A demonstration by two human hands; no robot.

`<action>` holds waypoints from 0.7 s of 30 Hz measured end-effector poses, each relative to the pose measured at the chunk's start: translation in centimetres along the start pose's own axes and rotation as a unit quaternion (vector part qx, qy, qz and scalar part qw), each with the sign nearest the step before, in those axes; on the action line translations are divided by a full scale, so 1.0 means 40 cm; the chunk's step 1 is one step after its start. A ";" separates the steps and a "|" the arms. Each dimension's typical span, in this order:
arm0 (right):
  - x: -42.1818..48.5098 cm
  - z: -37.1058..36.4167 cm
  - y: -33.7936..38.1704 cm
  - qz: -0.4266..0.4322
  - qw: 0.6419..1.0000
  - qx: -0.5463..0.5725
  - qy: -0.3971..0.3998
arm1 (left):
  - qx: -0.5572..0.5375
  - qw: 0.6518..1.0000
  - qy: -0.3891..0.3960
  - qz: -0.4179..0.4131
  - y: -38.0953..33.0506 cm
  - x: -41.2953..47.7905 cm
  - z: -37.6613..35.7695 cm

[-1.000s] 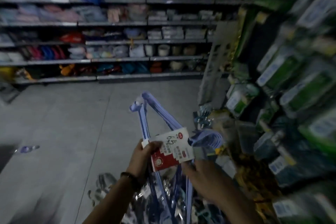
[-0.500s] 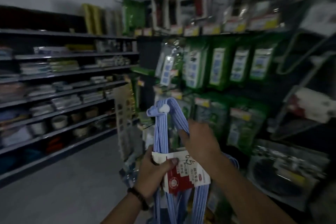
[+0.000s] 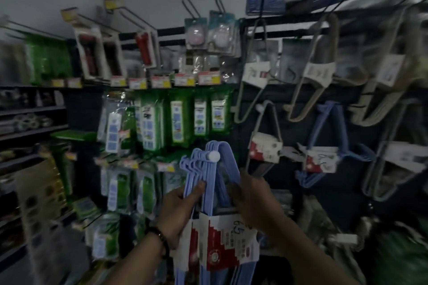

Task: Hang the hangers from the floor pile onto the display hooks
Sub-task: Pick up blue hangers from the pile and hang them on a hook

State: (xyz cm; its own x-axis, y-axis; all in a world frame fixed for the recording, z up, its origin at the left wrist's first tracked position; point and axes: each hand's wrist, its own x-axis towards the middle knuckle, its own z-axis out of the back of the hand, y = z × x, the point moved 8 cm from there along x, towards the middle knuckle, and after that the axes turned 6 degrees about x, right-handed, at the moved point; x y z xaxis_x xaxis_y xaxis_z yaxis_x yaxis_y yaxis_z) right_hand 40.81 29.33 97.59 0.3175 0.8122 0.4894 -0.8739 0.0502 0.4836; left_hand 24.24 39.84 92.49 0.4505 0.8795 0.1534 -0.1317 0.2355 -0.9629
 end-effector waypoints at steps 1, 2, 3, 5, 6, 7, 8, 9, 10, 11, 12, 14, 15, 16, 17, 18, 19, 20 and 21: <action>0.002 0.026 -0.024 -0.007 1.000 -0.011 -0.010 | 0.002 1.000 0.011 -0.005 -0.008 0.018 -0.018; 0.005 0.052 -0.046 -0.017 0.999 -0.022 -0.018 | 0.007 1.000 0.021 -0.008 -0.023 0.034 -0.035; 0.008 0.078 -0.069 -0.028 0.999 -0.028 -0.028 | 0.014 0.999 0.033 -0.007 -0.042 0.048 -0.055; 0.014 0.136 -0.109 -0.030 0.997 -0.037 -0.068 | 0.032 0.998 0.052 -0.021 -0.073 0.078 -0.090; 0.017 0.167 -0.124 -0.025 0.995 -0.041 -0.092 | 0.055 0.997 0.054 -0.029 -0.086 0.091 -0.105; 0.021 0.194 -0.144 -0.022 0.993 -0.046 -0.109 | 0.078 0.995 0.051 -0.037 -0.098 0.107 -0.119; 0.028 0.216 -0.165 -0.021 0.991 -0.050 -0.119 | 0.094 0.993 0.048 -0.047 -0.108 0.123 -0.133; 0.032 0.237 -0.183 -0.026 0.991 -0.052 -0.123 | 0.112 0.991 0.044 -0.061 -0.118 0.140 -0.145; 0.036 0.256 -0.199 -0.031 0.990 -0.053 -0.124 | 0.135 0.987 0.034 -0.081 -0.130 0.153 -0.158; 0.038 0.273 -0.215 -0.034 0.990 -0.057 -0.125 | 0.160 0.981 0.028 -0.102 -0.145 0.161 -0.173; 0.038 0.293 -0.226 -0.034 0.988 -0.063 -0.133 | 0.184 0.975 0.028 -0.123 -0.160 0.168 -0.193; 0.029 0.331 -0.251 -0.044 0.984 -0.076 -0.154 | 0.218 0.960 0.031 -0.171 -0.196 0.176 -0.238; 0.023 0.349 -0.265 -0.058 0.982 -0.084 -0.157 | 0.236 0.952 0.027 -0.192 -0.215 0.179 -0.257; 0.014 0.368 -0.280 -0.075 0.981 -0.091 -0.156 | 0.252 0.944 0.026 -0.210 -0.235 0.177 -0.273; 0.005 0.386 -0.297 -0.091 0.979 -0.098 -0.152 | 0.273 0.934 0.029 -0.228 -0.253 0.176 -0.292; -0.006 0.408 -0.316 -0.107 0.977 -0.106 -0.150 | 0.291 0.924 0.029 -0.248 -0.265 0.178 -0.311; -0.021 0.433 -0.334 -0.124 0.974 -0.111 -0.151 | 0.303 0.917 0.026 -0.259 -0.279 0.177 -0.328; -0.039 0.462 -0.347 -0.136 0.971 -0.118 -0.157 | 0.312 0.911 0.021 -0.270 -0.291 0.176 -0.346; -0.058 0.494 -0.358 -0.144 0.967 -0.131 -0.167 | 0.324 0.905 0.017 -0.274 -0.307 0.168 -0.361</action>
State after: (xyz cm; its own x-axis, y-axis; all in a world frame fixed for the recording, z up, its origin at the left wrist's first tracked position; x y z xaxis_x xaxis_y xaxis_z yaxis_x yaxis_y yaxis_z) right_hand 59.86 15.26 103.85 0.6240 0.5123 0.5900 -0.7812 0.4276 0.4548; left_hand 41.61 36.87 102.15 0.6305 0.5459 0.5518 -0.3658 0.8360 -0.4091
